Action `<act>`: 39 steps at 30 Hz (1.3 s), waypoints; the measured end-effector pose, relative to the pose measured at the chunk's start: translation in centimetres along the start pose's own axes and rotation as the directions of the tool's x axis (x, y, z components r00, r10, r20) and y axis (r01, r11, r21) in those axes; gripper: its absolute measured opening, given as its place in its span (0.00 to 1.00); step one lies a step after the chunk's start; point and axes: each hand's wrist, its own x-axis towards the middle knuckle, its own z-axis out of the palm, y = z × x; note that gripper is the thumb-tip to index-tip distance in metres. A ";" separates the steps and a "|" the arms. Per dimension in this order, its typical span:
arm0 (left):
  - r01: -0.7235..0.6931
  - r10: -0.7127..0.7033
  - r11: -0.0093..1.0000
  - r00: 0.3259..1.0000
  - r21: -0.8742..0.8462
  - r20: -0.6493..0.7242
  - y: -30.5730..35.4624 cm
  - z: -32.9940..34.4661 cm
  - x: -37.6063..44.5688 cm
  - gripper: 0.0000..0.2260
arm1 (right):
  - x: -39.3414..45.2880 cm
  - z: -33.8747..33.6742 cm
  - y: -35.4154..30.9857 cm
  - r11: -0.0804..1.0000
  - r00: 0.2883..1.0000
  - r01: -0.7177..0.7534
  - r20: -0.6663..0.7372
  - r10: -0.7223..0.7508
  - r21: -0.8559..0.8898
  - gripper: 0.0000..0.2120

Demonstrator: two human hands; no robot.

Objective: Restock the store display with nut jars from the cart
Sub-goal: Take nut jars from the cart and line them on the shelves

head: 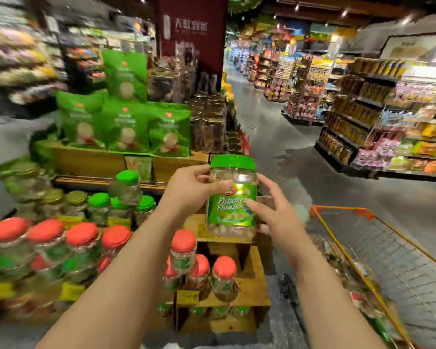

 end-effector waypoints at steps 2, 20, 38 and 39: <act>-0.018 0.019 1.000 0.999 0.010 -0.046 -0.2 -3.4 -1.2 0.10 | 0.6 3.1 -0.6 1.000 1.000 0.014 0.020 -0.014 0.012 0.23; -0.002 0.059 0.979 0.960 0.206 -0.274 -5.3 -36.9 -9.5 0.36 | 4.3 38.3 -1.5 0.999 0.976 -0.045 0.215 0.039 0.022 0.25; -0.012 0.073 0.981 0.948 0.192 -0.311 -9.0 -44.2 4.2 0.46 | 18.4 43.3 -1.4 0.992 0.979 -0.111 0.178 0.099 0.058 0.30; -0.009 0.070 0.981 0.947 0.192 -0.314 -9.2 -44.2 5.5 0.46 | 19.8 43.2 -1.3 0.993 0.979 -0.107 0.182 0.097 0.047 0.32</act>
